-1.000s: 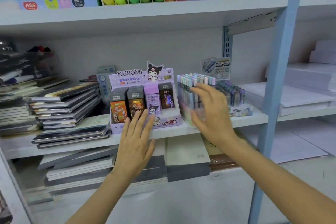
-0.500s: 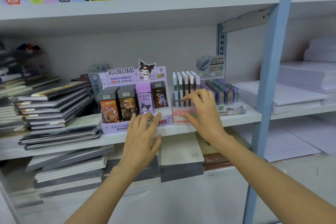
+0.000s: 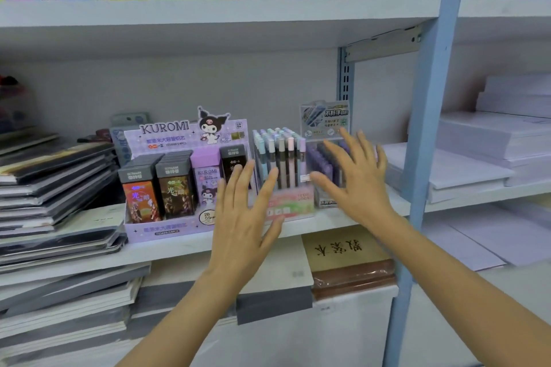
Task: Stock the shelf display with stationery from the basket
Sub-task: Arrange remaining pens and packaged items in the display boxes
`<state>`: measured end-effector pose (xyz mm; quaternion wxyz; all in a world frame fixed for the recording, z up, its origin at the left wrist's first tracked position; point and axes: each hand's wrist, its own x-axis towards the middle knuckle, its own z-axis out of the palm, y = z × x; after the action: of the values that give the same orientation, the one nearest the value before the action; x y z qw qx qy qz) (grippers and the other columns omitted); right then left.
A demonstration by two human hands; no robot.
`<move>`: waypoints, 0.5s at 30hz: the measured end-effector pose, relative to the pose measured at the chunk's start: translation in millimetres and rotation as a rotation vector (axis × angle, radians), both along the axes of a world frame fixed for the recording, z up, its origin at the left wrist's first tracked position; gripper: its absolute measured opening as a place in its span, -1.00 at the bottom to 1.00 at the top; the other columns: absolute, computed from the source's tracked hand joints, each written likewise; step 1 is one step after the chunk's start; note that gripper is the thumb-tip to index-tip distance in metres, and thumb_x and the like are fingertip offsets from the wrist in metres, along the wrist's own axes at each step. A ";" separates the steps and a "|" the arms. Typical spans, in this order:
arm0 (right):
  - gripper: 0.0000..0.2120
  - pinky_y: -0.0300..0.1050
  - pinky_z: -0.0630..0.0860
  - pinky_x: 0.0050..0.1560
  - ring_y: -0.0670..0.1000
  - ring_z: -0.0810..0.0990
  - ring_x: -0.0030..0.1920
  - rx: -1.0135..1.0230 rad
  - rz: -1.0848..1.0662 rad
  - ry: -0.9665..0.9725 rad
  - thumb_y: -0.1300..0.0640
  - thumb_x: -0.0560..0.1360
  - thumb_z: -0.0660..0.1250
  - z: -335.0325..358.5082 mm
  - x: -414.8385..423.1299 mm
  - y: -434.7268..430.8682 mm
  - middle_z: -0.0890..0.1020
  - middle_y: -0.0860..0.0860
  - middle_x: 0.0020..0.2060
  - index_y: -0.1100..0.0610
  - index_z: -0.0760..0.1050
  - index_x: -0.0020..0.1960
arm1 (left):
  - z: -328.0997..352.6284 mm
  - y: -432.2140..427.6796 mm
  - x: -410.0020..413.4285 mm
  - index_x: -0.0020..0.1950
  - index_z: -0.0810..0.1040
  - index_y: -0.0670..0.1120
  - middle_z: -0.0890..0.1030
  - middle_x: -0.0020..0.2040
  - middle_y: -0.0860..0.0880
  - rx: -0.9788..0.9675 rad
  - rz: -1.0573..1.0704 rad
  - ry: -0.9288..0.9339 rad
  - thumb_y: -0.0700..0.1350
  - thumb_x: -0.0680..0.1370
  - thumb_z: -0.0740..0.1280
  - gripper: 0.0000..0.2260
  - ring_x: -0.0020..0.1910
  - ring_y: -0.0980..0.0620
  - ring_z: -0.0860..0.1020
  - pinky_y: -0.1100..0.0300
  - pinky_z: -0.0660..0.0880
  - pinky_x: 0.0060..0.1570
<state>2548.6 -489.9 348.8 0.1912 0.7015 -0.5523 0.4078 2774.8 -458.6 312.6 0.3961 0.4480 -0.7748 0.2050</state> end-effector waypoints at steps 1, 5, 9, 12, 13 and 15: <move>-0.28 0.21 -0.05 0.49 0.09 0.09 0.54 0.081 -0.022 0.028 -0.44 0.47 -0.10 -0.5 -7.3 -5.3 0.23 -0.02 0.52 -0.08 0.33 0.45 | 1.5 -3.0 -3.2 0.59 0.10 0.02 0.05 0.59 -0.13 0.015 0.008 -0.001 0.09 0.57 0.29 -0.35 0.57 -0.13 0.03 -0.18 0.06 0.50; -0.30 0.10 0.14 0.40 0.01 0.38 0.34 0.109 0.019 0.063 -0.42 0.50 -0.16 -7.7 -19.4 -16.6 0.52 -0.07 0.29 -0.05 0.45 0.34 | 0.7 -11.7 -7.9 0.58 0.11 0.00 0.12 0.57 -0.12 0.054 0.029 -0.011 0.06 0.55 0.34 -0.32 0.54 -0.11 0.13 -0.05 0.00 0.50; -0.38 0.08 0.16 0.40 -0.03 0.37 0.33 0.077 0.062 0.081 -0.36 0.53 -0.10 -13.4 -23.7 -12.9 0.51 -0.10 0.26 -0.05 0.45 0.33 | -0.4 -15.3 -7.8 0.56 0.20 -0.05 0.21 0.54 -0.14 0.047 0.020 -0.017 -0.02 0.51 0.42 -0.32 0.49 -0.14 0.24 -0.12 0.20 0.46; -0.33 0.02 0.01 0.47 -0.05 0.30 0.42 0.129 0.151 0.043 -0.37 0.52 -0.16 -3.7 -28.4 -8.1 0.45 -0.09 0.36 -0.05 0.43 0.38 | 8.9 -16.0 -6.1 0.56 0.19 -0.08 0.22 0.53 -0.14 0.017 -0.009 -0.009 0.06 0.55 0.33 -0.36 0.50 -0.13 0.22 -0.18 0.25 0.42; -0.32 0.03 -0.05 0.50 -0.06 0.24 0.47 0.130 0.173 0.028 -0.36 0.52 -0.18 2.8 -28.7 -7.8 0.40 -0.08 0.42 -0.05 0.39 0.42 | 15.4 -17.2 -6.0 0.57 0.16 -0.09 0.20 0.55 -0.13 -0.001 -0.012 -0.010 0.09 0.57 0.27 -0.37 0.52 -0.12 0.18 -0.16 0.21 0.44; -0.36 0.04 -0.08 0.54 -0.10 0.11 0.53 0.070 0.242 0.021 -0.31 0.56 -0.16 20.9 -24.9 -9.3 0.25 -0.09 0.51 -0.04 0.28 0.49 | 32.3 -21.8 -7.4 0.59 0.08 -0.09 0.12 0.59 -0.08 -0.018 -0.019 -0.008 0.15 0.60 0.13 -0.38 0.57 -0.04 0.05 -0.06 0.05 0.52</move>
<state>2523.7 -499.2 369.7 0.1218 0.7733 -0.4756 0.4011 2767.4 -480.4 344.9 0.3990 0.4361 -0.7788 0.2098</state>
